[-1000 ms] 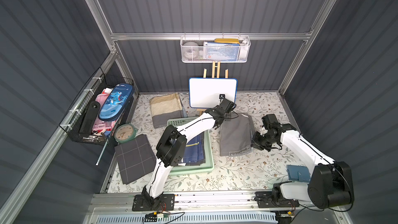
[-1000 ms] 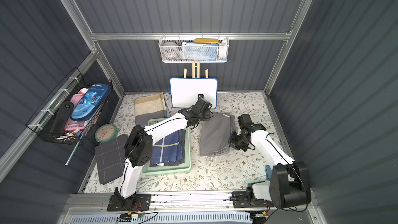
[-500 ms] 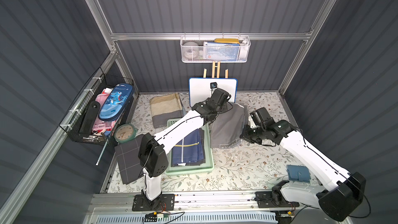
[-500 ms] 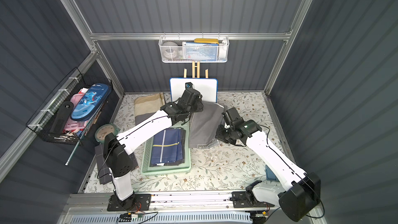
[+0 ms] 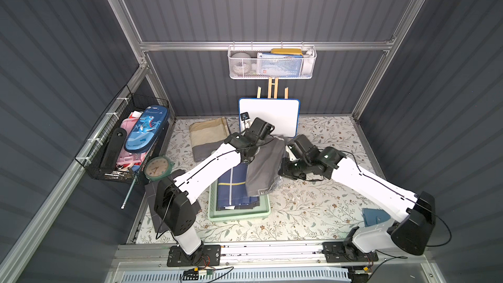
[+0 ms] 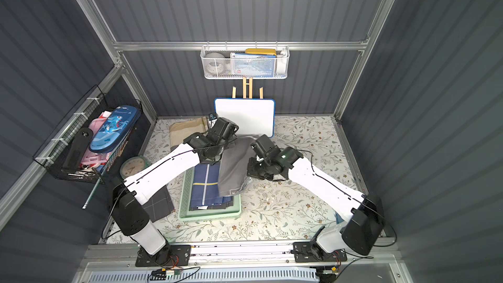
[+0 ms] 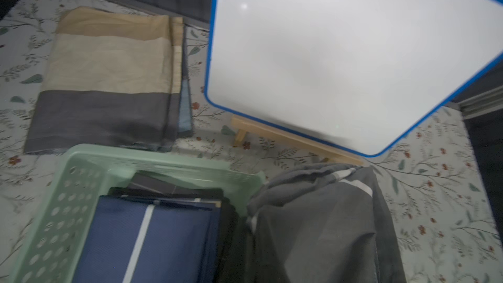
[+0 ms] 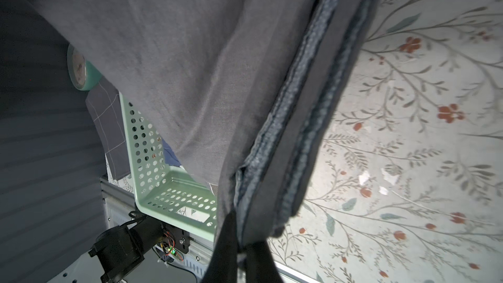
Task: Put the folded pillowcase in the basket
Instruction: Place the pillowcase in the basket.
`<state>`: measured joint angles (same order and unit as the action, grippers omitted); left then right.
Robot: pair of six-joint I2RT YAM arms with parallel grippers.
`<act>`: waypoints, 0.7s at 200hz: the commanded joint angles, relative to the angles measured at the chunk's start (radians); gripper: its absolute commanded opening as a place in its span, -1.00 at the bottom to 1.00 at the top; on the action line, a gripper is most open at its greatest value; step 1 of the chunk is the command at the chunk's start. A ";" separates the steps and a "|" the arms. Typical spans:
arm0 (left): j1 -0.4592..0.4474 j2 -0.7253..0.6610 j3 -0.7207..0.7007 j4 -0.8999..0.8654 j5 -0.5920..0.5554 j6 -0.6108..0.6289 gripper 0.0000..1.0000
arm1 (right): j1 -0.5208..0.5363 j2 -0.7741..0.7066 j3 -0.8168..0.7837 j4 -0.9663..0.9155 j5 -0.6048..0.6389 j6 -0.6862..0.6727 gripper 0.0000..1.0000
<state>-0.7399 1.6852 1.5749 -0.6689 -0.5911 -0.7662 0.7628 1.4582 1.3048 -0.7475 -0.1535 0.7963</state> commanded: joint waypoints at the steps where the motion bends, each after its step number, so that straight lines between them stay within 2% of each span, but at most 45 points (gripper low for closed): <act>1: 0.041 -0.053 -0.047 -0.102 -0.060 -0.066 -1.00 | 0.054 0.059 0.037 0.070 -0.018 0.028 -1.00; 58: 0.112 -0.093 -0.124 -0.173 -0.111 -0.120 -1.00 | 0.137 0.216 0.065 0.144 -0.071 0.053 -1.00; 85: 0.145 -0.085 -0.139 -0.183 -0.131 -0.105 -1.00 | 0.169 0.279 0.081 0.168 -0.083 0.061 -1.00; 88: 0.148 -0.085 -0.141 -0.186 -0.133 -0.106 -1.00 | 0.171 0.286 0.082 0.172 -0.117 0.063 -1.00; 104: 0.160 -0.089 -0.150 -0.202 -0.150 -0.112 -1.00 | 0.184 0.312 0.085 0.179 -0.137 0.069 -1.00; 140: 0.207 -0.101 -0.255 -0.102 -0.103 -0.045 -1.00 | 0.198 0.333 0.076 0.192 -0.141 0.081 -1.00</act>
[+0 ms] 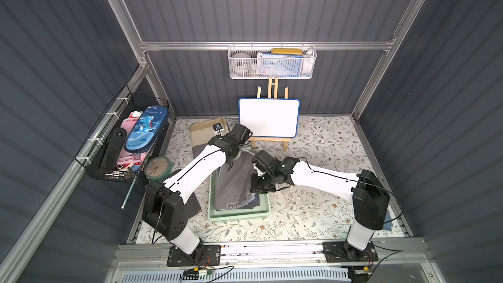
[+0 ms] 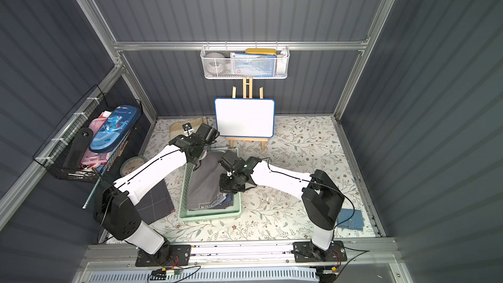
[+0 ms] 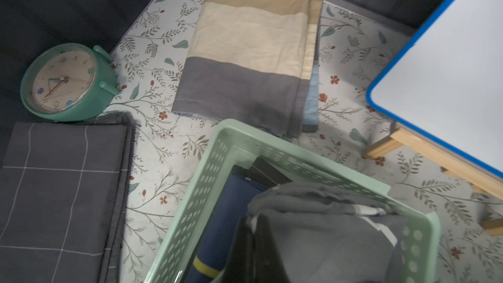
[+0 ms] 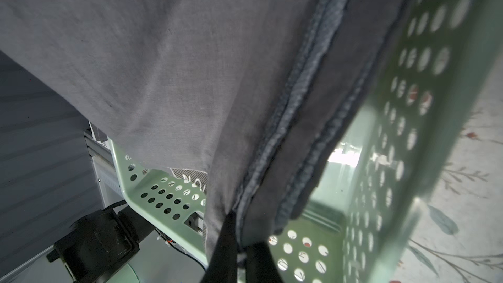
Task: Put the folded pillowcase in the basket
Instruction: Place the pillowcase in the basket, then move the basket to the center of the board.
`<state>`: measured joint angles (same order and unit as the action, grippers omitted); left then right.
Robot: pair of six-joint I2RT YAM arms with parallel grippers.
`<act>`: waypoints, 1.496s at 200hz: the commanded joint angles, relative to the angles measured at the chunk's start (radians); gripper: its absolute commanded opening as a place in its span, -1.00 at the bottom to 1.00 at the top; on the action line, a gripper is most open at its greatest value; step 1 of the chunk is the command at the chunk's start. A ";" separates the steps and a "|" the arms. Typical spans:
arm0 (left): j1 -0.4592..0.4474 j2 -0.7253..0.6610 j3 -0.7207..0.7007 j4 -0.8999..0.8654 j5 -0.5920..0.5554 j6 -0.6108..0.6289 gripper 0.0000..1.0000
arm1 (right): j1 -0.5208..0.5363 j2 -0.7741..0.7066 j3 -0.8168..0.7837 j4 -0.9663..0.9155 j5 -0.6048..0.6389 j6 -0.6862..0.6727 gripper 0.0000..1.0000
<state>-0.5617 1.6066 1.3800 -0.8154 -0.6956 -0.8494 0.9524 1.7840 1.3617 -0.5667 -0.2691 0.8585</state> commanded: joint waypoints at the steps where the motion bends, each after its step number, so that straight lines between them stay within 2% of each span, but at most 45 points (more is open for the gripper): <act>1: 0.031 -0.022 -0.063 0.050 0.003 0.041 -1.00 | 0.008 0.007 0.019 0.011 -0.026 0.019 -1.00; 36: 0.054 0.006 -0.130 0.159 0.033 0.076 -1.00 | 0.006 -0.008 -0.010 0.006 0.010 0.013 -1.00; 83: 0.059 0.031 -0.146 0.264 0.037 0.125 -1.00 | 0.006 0.015 -0.039 0.014 0.008 0.020 -1.00; 113: 0.080 0.081 -0.169 0.282 0.038 0.124 -1.00 | 0.008 0.019 -0.072 0.008 0.005 0.033 -1.00; 124: 0.082 0.090 -0.184 0.293 0.049 0.123 -0.90 | 0.008 0.008 -0.091 0.006 0.009 0.036 -0.76; 133: 0.084 0.090 -0.197 0.306 0.056 0.124 -0.68 | 0.008 -0.005 -0.105 0.000 0.011 0.036 -0.63; 140: 0.083 0.089 -0.207 0.317 0.065 0.127 -0.65 | 0.008 -0.015 -0.114 -0.004 0.053 0.032 -0.57; 153: 0.084 0.091 -0.213 0.331 0.084 0.134 -0.31 | 0.008 -0.026 -0.118 -0.017 0.068 0.027 -0.40; 168: 0.083 0.103 -0.197 0.303 0.076 0.110 0.63 | 0.007 -0.033 -0.105 -0.040 0.074 0.018 -0.21; 178: 0.083 0.102 -0.177 0.279 0.061 0.098 0.87 | 0.009 -0.043 -0.090 -0.056 0.082 0.010 -0.15; 185: 0.083 0.096 -0.160 0.266 0.051 0.098 0.95 | 0.009 -0.053 -0.083 -0.065 0.088 0.006 -0.13; 225: 0.083 0.007 -0.061 0.263 0.050 0.137 0.99 | 0.003 -0.143 -0.042 -0.121 0.236 -0.046 -0.10; 241: 0.082 -0.022 -0.043 0.284 0.090 0.166 0.99 | -0.013 -0.136 -0.024 -0.159 0.296 -0.079 -0.08; 259: 0.079 -0.038 -0.061 0.306 0.153 0.202 0.99 | -0.064 -0.110 -0.027 -0.155 0.294 -0.112 -0.08; 299: 0.051 -0.045 -0.197 0.438 0.302 0.170 0.69 | -0.122 0.000 0.047 -0.133 0.244 -0.195 -0.10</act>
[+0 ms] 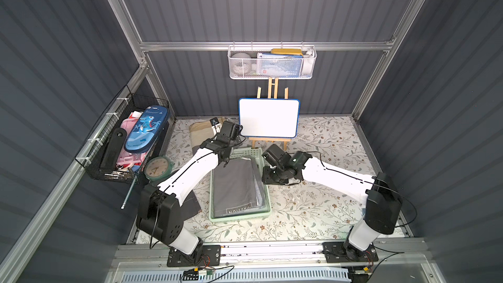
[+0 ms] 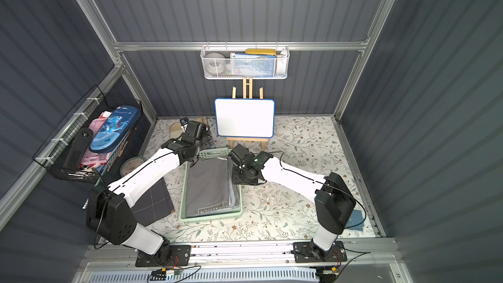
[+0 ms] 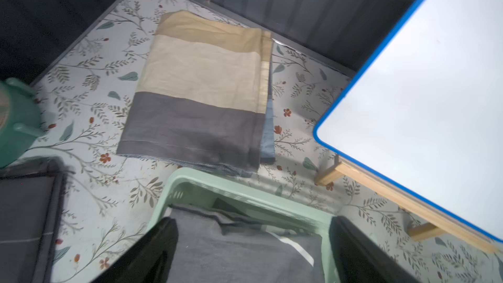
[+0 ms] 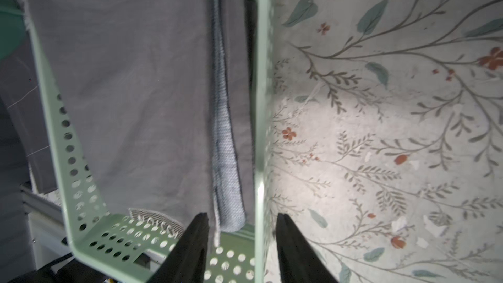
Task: Put the folded pillowcase in the basket
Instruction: Move the basket to the center of the board.
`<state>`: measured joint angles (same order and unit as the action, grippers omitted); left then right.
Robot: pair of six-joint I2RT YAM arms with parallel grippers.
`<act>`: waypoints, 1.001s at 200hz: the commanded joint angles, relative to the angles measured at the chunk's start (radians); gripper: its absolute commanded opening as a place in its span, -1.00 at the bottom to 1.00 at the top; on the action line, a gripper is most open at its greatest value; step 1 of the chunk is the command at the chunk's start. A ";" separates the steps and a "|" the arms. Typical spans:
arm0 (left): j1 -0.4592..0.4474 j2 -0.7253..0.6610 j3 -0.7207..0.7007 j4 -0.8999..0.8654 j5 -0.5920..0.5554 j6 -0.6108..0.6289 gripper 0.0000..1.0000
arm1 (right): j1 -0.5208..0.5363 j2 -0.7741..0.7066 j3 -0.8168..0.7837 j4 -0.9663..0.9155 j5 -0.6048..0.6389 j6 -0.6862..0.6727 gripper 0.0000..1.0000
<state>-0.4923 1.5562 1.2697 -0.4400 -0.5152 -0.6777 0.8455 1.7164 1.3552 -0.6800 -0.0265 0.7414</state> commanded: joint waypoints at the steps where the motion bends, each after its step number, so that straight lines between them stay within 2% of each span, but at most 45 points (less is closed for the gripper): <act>1: -0.020 0.005 -0.091 0.065 0.124 -0.003 0.68 | -0.015 0.070 0.056 -0.019 0.000 -0.079 -0.10; 43: -0.026 -0.004 -0.180 0.148 0.177 -0.047 0.60 | -0.026 0.181 0.124 -0.031 0.000 -0.107 -0.20; 54: -0.026 -0.007 -0.175 0.140 0.162 -0.056 0.61 | -0.035 0.208 0.132 -0.055 -0.004 -0.106 -0.39; 64: -0.026 -0.012 -0.166 0.130 0.147 -0.055 0.63 | -0.039 0.219 0.134 -0.089 0.000 -0.105 -0.66; 76: -0.026 -0.019 -0.147 0.120 0.137 -0.050 0.66 | -0.040 0.204 0.113 -0.108 0.021 -0.103 -0.82; 114: -0.026 -0.014 -0.099 0.114 0.110 -0.020 0.69 | -0.047 0.065 -0.061 -0.121 0.060 -0.112 -0.81; 135: -0.025 0.002 -0.081 0.129 0.109 -0.016 0.70 | -0.088 -0.028 -0.171 -0.156 0.061 -0.140 -0.79; 167: -0.026 0.026 -0.078 0.154 0.123 -0.006 0.70 | -0.229 -0.183 -0.309 -0.233 0.087 -0.184 -0.83; 200: -0.025 0.057 -0.070 0.186 0.142 0.012 0.71 | -0.380 -0.263 -0.382 -0.258 0.099 -0.202 -0.83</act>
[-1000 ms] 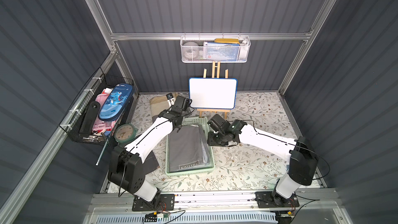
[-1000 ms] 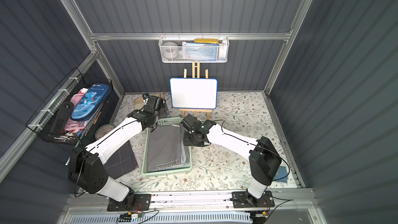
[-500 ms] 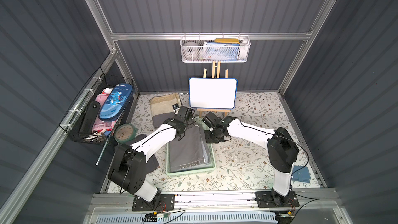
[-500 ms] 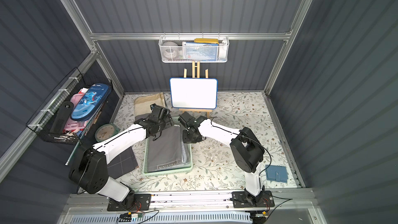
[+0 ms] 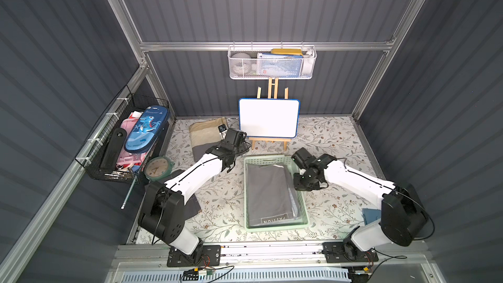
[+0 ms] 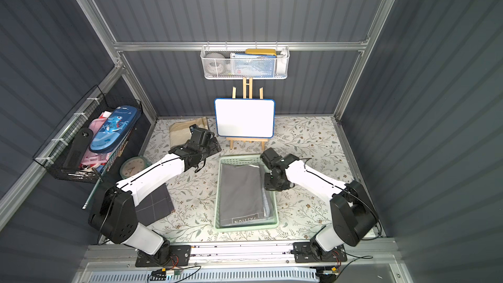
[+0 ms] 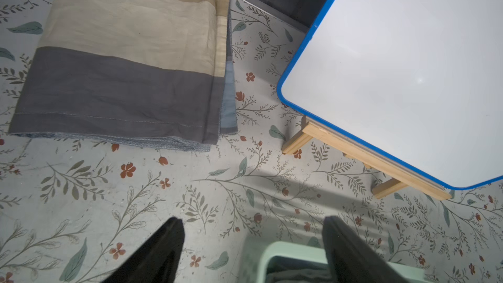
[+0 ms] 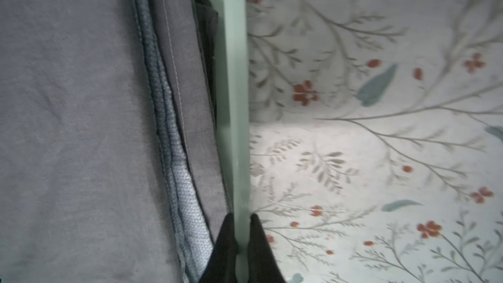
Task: Put the folded pillowcase in the basket
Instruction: Move the basket to the center of the board, then move the pillowcase to the center of the board.
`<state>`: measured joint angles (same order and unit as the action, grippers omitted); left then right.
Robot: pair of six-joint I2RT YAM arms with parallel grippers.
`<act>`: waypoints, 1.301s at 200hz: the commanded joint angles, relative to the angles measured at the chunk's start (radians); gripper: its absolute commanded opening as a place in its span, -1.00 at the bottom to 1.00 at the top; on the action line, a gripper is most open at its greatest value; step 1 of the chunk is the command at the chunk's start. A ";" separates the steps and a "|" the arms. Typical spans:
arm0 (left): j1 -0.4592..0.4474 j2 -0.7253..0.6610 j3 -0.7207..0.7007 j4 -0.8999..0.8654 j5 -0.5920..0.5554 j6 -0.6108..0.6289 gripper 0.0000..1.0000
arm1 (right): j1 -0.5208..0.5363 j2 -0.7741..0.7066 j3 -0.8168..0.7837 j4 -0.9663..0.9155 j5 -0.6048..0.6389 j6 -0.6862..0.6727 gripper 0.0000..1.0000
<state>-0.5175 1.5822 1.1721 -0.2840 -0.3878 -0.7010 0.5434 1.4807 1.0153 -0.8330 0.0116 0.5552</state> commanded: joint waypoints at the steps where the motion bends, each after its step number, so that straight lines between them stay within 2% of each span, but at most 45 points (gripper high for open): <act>1: 0.000 0.032 0.028 0.031 0.015 0.036 0.71 | -0.080 -0.029 -0.043 -0.105 0.062 -0.017 -0.82; 19: 0.003 0.064 0.035 0.046 0.002 0.052 0.76 | -0.107 -0.027 -0.028 -0.097 0.134 -0.034 -0.71; 32: 0.010 0.105 0.056 0.049 -0.010 0.068 0.83 | -0.118 0.005 0.009 -0.105 0.212 -0.042 -0.70; 78: 0.063 0.249 0.129 0.060 -0.034 0.105 0.86 | -0.150 0.126 0.110 -0.110 0.294 -0.071 -0.63; 140: 0.137 0.278 0.104 0.095 -0.029 0.081 0.89 | -0.157 0.205 0.180 -0.099 0.364 -0.084 -0.55; 154: 0.166 0.297 0.115 0.082 -0.043 0.069 0.93 | -0.157 0.184 0.175 -0.104 0.336 -0.058 -0.48; 171: 0.197 0.321 0.123 0.077 -0.059 0.058 0.95 | -0.151 0.092 0.135 -0.090 0.235 -0.041 -0.29; 192: 0.249 0.363 0.136 0.111 -0.012 0.068 0.93 | -0.132 -0.035 0.093 -0.060 0.182 -0.034 -0.16; 210: 0.277 0.421 0.172 0.141 0.031 0.080 0.84 | -0.113 -0.108 0.081 -0.053 0.168 -0.023 -0.15; 237: 0.281 0.497 0.233 0.155 0.041 0.068 0.56 | -0.108 -0.152 0.050 -0.017 0.141 -0.018 -0.17; 260: 0.287 0.554 0.290 0.125 0.109 0.036 0.54 | -0.109 -0.155 0.053 -0.015 0.128 -0.022 -0.19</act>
<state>-0.2295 2.0960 1.4136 -0.1535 -0.3573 -0.6365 0.4328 1.3190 1.0851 -0.8574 0.1688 0.5213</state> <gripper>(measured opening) 0.771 0.411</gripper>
